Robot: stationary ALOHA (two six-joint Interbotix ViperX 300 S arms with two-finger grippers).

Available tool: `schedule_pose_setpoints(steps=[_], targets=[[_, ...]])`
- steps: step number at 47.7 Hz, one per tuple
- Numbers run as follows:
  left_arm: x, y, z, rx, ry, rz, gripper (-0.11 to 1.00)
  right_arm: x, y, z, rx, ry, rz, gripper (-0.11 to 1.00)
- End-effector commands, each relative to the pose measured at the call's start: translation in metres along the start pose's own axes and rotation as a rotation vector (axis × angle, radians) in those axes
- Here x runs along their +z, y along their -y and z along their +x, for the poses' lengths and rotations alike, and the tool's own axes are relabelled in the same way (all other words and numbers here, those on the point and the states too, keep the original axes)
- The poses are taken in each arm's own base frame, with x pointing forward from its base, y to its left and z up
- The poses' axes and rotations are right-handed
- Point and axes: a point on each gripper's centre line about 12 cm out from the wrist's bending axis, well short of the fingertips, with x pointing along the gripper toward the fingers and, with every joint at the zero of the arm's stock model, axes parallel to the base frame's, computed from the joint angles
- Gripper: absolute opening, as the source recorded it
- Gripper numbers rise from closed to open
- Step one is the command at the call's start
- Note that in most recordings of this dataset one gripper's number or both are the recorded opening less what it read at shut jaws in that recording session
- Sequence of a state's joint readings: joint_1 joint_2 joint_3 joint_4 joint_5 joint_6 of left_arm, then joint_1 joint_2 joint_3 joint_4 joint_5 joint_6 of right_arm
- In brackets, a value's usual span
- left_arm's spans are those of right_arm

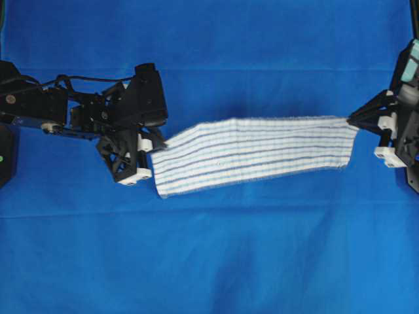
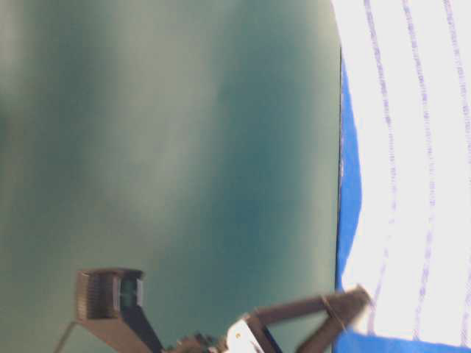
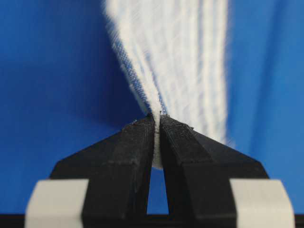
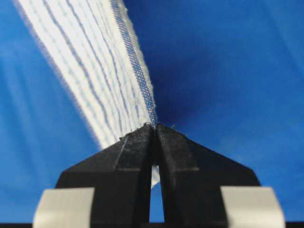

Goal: Fold the blue towel.
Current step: 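Swing the held strip, right gripper moving far, left gripper near, laying it lengthwise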

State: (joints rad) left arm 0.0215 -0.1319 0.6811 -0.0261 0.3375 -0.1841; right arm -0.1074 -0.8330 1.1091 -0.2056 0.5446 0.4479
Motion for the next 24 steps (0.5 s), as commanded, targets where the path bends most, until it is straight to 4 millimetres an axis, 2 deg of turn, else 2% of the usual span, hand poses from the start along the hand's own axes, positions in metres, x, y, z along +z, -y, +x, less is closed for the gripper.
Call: schedule_pose_setpoints(steps=[1,9,24], targets=[[0.020,0.017,-0.003,-0.038,0.081,0.032,0.03,0.019,0.002,0.000,-0.015,0.058,-0.010,0.03],[0.037,0.044,0.004,-0.087,0.121,0.075,0.03,0.045,0.016,0.003,-0.080,0.115,0.006,0.03],[0.080,0.092,0.018,-0.159,0.192,0.141,0.03,0.078,0.048,0.020,-0.198,0.135,0.038,0.03]])
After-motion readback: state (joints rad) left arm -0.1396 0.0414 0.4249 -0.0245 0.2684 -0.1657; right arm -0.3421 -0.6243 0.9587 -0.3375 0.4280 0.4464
